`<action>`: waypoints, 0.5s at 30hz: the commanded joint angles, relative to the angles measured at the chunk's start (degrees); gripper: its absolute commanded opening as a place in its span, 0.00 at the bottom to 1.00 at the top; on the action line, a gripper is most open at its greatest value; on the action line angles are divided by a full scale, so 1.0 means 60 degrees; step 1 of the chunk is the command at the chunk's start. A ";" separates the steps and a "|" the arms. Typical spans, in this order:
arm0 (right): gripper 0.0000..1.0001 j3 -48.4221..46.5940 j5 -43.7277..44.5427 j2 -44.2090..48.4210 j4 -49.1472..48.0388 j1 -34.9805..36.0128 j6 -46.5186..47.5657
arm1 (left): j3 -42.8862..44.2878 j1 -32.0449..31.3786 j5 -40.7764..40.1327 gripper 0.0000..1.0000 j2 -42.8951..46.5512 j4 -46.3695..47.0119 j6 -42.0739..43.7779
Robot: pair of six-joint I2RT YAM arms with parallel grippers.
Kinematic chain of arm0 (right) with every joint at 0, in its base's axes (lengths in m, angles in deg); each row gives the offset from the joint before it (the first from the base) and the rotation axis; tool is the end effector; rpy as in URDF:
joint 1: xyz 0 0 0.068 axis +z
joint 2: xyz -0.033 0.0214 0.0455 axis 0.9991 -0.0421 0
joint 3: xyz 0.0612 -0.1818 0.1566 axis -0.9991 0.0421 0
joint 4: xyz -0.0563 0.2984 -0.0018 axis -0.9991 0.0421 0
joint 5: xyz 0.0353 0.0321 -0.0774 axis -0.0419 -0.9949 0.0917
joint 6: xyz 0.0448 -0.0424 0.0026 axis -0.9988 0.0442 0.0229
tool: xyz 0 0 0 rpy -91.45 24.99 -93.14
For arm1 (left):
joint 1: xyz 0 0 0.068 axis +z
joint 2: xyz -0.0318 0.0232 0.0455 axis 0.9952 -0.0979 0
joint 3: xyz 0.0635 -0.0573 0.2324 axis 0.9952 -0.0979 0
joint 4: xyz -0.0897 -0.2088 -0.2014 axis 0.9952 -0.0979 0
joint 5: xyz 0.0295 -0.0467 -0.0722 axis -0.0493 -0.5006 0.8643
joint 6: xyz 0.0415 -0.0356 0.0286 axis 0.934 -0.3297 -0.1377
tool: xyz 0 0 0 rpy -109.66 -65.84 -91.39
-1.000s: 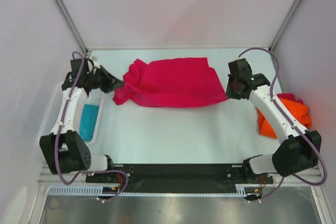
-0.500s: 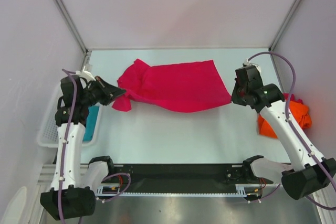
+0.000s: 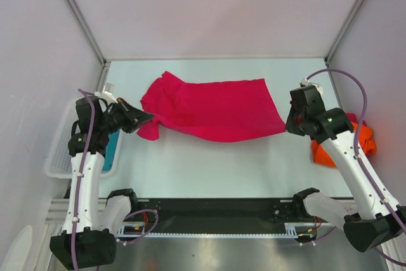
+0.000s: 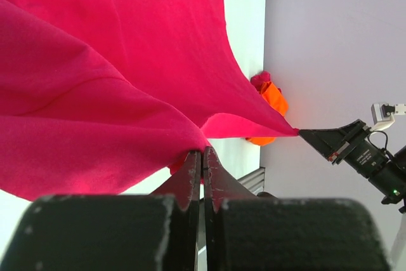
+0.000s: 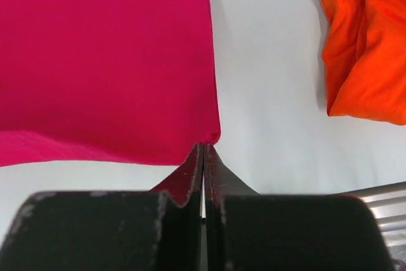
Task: Fold and stack the t-shirts
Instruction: Flatten out the tshirt
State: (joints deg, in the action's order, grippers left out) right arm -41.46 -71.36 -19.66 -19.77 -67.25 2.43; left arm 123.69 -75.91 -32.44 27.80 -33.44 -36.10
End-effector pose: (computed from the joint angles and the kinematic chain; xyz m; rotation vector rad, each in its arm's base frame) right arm 0.2387 0.0737 0.3339 0.2816 2.4322 -0.0128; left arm 0.2474 0.0056 0.3117 -0.5054 2.1081 -1.1169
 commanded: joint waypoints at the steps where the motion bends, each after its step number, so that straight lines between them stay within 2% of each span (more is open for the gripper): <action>1: 0.00 -0.0188 0.0263 -0.0186 -0.0098 0.0009 0.0024 | -0.0105 -0.0035 0.0175 0.01 -0.0533 0.0439 0.0027; 5: 0.00 -0.0685 -0.0001 -0.1459 -0.0597 -0.0137 0.0346 | 0.0128 -0.0020 0.0028 0.04 -0.2042 0.1097 0.0217; 8: 0.00 -0.1184 -0.0264 -0.2252 -0.0583 0.0037 0.0274 | 0.0509 -0.0005 0.0290 0.03 -0.3157 0.1129 0.0393; 11: 0.00 -0.0981 -0.0265 -0.2020 -0.0627 0.0272 0.0099 | 0.0379 -0.0020 0.0482 0.01 -0.3028 0.1129 0.0466; 15: 0.00 -0.0117 -0.0309 -0.1083 -0.0569 0.0287 -0.0136 | -0.0483 -0.0020 0.0540 0.01 -0.2208 0.0968 0.0627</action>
State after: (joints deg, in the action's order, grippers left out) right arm -44.74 -73.13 -32.81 -23.33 -65.77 3.24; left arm 123.49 -75.89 -31.78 8.26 -29.01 -34.79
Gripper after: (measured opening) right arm 0.008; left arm 0.014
